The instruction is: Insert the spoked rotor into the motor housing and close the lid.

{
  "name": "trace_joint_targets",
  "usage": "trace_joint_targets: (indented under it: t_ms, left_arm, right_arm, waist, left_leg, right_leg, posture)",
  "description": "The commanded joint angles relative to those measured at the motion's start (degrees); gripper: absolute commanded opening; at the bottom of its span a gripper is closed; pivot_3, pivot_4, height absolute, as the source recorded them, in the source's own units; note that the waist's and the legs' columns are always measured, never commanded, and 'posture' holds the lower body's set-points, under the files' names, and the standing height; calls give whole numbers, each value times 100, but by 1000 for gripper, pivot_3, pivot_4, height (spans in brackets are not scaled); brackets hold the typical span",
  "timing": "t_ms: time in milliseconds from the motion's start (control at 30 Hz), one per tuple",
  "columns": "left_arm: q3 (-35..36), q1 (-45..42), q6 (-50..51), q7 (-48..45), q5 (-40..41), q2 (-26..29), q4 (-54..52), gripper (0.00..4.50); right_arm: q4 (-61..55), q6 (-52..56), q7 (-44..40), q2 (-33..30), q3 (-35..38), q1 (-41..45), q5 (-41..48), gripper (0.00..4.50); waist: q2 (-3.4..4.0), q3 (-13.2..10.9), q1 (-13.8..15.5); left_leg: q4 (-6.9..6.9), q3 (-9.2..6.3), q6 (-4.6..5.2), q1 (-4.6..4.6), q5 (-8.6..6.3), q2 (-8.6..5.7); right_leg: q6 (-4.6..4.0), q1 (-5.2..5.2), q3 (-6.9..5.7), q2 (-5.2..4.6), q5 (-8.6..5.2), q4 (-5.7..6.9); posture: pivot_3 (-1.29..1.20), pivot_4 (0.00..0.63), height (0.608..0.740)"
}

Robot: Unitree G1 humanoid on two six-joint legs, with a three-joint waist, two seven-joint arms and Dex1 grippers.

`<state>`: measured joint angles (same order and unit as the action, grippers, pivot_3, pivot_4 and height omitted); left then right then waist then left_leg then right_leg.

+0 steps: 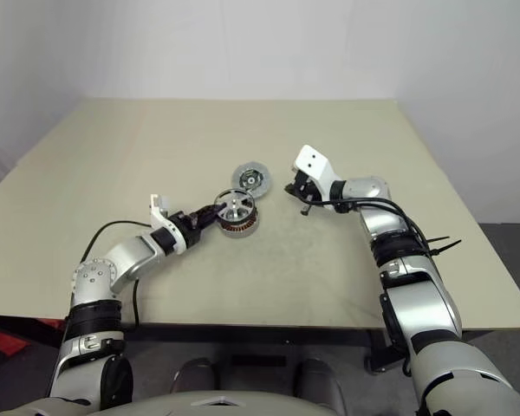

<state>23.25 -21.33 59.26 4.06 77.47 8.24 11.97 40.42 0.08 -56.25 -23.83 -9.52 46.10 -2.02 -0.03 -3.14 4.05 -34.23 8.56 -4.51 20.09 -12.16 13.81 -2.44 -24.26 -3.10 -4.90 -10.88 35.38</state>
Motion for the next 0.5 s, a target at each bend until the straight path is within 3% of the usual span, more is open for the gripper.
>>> trace_joint_targets:
  t_ms: [33, 500]
  left_arm:
    - [-5, -174, 57, -2, -6, -16, 4, 387]
    - [43, -240, 104, -14, -170, -25, 151, 387]
  right_arm:
    - [-119, -67, 44, 9, 110, 89, 107, 0]
    - [-475, 216, 84, 15, 108, 74, 145, 0]
  waist:
    - [0, 0, 0]
    - [0, 0, 3]
  left_leg:
    - [0, 0, 0, 0, 0, 0]
    - [-2, 0, 0, -1, 0, -1]
  right_leg:
    - [0, 0, 0, 0, 0, 0]
    - [0, 2, 0, -2, 0, 3]
  posture:
    - [0, 0, 740]
    - [0, 0, 740]
